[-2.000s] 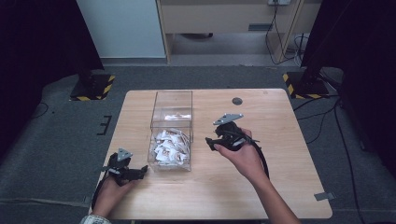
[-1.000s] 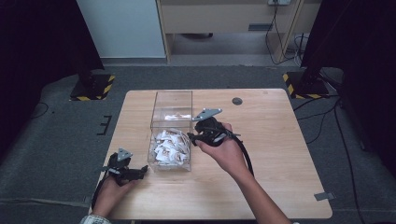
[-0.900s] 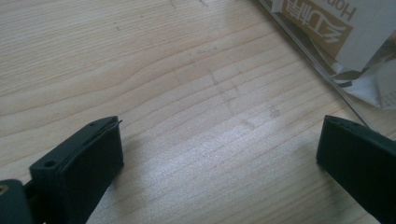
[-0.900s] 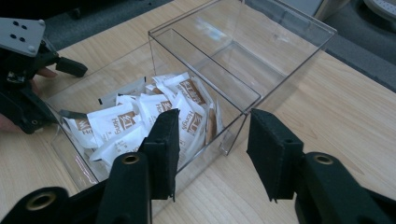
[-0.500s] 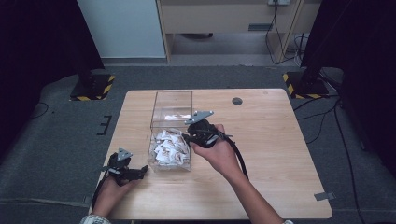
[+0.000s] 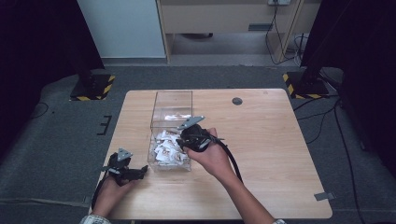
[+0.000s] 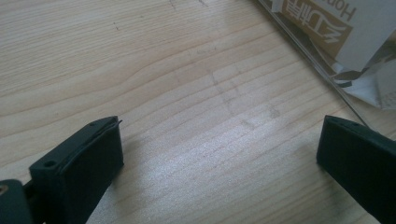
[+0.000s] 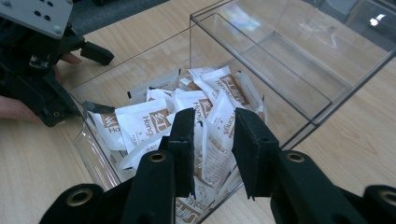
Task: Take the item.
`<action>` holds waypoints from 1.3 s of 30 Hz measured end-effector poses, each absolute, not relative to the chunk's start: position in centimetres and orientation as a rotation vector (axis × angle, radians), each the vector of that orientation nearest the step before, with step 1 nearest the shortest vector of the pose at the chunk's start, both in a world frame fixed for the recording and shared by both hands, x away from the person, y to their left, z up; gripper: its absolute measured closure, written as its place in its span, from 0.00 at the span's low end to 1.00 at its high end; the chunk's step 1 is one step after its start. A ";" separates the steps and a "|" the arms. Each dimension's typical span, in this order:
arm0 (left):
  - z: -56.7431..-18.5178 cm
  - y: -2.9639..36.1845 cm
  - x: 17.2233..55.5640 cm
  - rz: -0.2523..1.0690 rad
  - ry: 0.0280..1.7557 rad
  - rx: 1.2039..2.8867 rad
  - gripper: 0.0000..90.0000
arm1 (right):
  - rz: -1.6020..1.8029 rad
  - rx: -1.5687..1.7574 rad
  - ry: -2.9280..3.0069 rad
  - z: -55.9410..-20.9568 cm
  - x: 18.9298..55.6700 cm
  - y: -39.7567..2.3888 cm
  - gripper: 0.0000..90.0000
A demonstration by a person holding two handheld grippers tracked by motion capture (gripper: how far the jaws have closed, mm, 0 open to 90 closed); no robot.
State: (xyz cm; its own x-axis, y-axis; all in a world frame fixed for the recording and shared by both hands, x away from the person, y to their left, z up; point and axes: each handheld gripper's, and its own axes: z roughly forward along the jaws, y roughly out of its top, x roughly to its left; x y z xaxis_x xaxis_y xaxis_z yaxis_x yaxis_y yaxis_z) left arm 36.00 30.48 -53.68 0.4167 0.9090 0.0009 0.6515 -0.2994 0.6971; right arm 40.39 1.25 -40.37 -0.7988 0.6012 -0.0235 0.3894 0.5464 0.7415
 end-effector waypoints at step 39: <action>-53.7 30.5 36.0 0.536 1.317 2.054 0.00 | 1.143 0.841 2.539 -43.2 41.0 2.3 1.00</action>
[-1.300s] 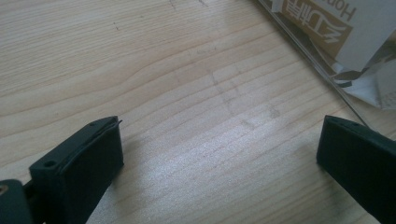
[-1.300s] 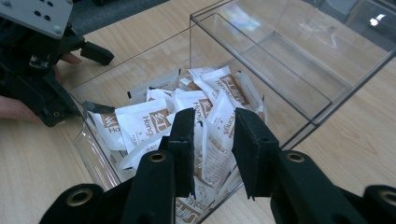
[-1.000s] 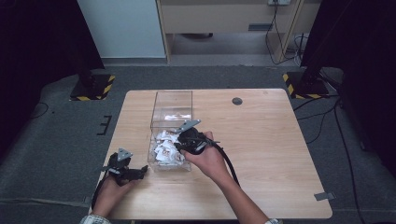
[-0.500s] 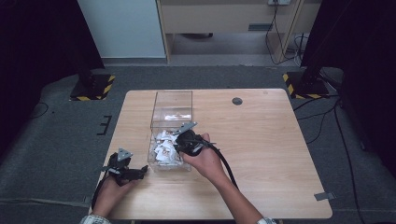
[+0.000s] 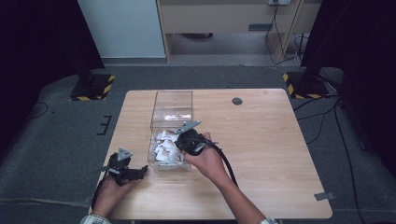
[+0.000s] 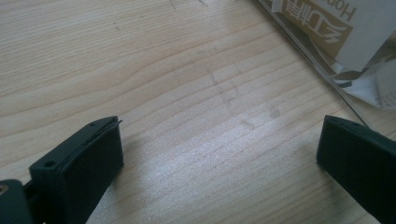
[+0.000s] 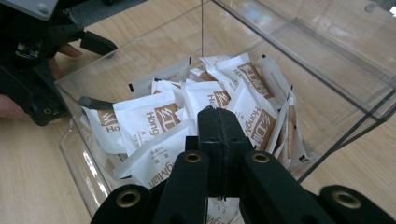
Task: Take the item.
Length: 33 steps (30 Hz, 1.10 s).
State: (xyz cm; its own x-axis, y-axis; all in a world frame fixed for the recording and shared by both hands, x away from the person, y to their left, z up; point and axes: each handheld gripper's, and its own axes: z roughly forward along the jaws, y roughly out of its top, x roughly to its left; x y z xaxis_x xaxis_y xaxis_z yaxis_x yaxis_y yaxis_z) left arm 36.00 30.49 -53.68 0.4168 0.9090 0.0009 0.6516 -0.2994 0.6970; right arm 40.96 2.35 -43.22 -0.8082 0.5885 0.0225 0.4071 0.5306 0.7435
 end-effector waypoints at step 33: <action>-53.7 30.5 36.0 0.536 1.317 2.053 0.00 | 1.272 0.832 2.453 -38.5 40.2 -0.2 1.00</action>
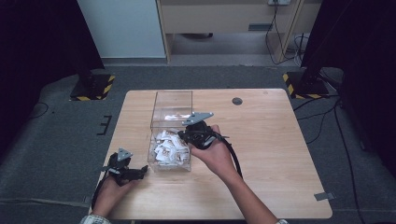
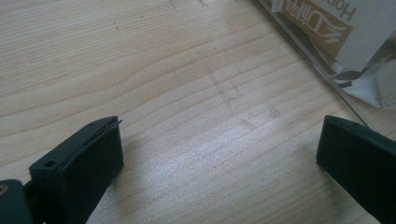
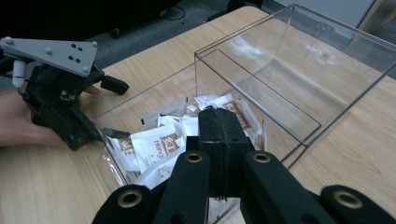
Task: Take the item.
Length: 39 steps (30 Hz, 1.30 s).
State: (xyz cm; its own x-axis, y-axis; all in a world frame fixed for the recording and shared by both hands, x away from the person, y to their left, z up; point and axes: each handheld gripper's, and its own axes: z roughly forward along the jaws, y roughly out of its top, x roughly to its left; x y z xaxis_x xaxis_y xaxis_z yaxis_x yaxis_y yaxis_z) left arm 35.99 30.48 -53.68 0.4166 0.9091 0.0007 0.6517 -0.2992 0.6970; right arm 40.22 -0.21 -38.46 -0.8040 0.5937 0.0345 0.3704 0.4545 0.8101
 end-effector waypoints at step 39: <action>-53.7 30.5 36.0 0.536 1.317 2.055 0.00 | 1.208 0.952 2.364 -39.3 41.6 -6.3 1.00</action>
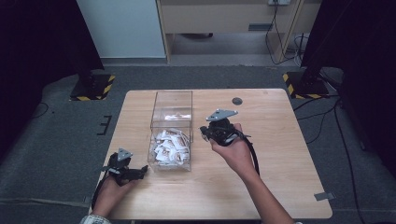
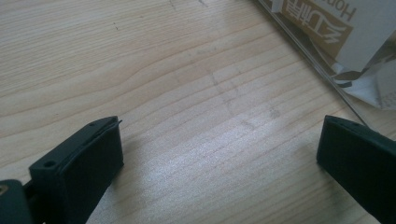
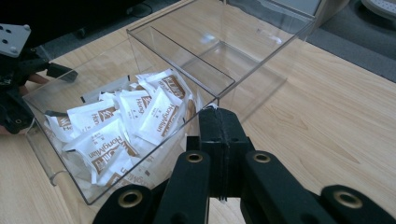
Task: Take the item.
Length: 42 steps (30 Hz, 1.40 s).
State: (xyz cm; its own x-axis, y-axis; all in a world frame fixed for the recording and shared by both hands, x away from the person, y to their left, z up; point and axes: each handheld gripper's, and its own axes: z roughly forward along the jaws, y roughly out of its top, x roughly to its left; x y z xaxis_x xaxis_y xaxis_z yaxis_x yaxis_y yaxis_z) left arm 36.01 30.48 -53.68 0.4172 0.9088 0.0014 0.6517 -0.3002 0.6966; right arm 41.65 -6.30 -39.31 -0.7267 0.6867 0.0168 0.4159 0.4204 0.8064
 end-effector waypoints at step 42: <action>-53.7 30.5 36.0 0.536 1.317 2.055 0.00 | 1.184 1.077 2.271 -39.1 42.1 -11.3 1.00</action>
